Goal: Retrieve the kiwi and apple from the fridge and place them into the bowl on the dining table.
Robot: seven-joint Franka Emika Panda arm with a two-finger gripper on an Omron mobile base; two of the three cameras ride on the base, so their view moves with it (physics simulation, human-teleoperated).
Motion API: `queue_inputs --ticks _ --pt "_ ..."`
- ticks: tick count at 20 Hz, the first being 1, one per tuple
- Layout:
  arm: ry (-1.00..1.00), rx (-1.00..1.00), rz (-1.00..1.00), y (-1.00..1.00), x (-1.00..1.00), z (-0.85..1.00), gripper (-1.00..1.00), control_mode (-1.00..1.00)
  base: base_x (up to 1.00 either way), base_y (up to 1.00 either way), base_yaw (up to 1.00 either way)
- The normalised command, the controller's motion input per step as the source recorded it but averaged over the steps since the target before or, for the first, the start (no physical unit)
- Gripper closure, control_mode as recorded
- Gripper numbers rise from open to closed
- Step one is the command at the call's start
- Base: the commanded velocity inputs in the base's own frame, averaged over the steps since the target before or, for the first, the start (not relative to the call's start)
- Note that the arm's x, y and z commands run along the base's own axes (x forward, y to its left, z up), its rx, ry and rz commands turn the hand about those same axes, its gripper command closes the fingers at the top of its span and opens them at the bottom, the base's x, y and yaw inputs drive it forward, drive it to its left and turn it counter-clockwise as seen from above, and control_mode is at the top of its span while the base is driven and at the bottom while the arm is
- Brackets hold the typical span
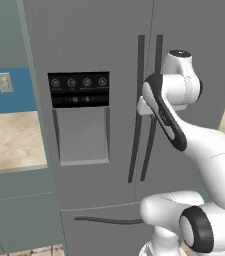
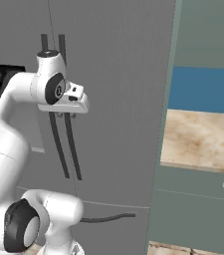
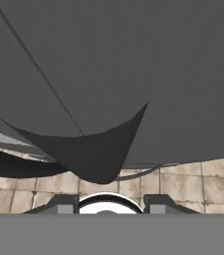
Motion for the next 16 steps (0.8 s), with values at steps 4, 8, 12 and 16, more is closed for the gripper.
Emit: queue_inputs --ticks 4,8,12,16 --pt "-0.07 0.0 0.0 0.0 -0.48 -0.01 -1.0 -1.0 0.0 0.0 0.0" --pt "-0.24 0.0 0.0 0.0 -1.0 -0.03 -1.0 -1.0 0.0 0.0 0.0" --pt "-0.23 0.0 0.0 0.0 -0.94 -0.08 -1.0 -1.0 0.0 0.0 0.0" --pt "-0.2 0.0 0.0 0.0 -0.7 -0.14 -1.0 -1.0 0.0 0.0 0.0"
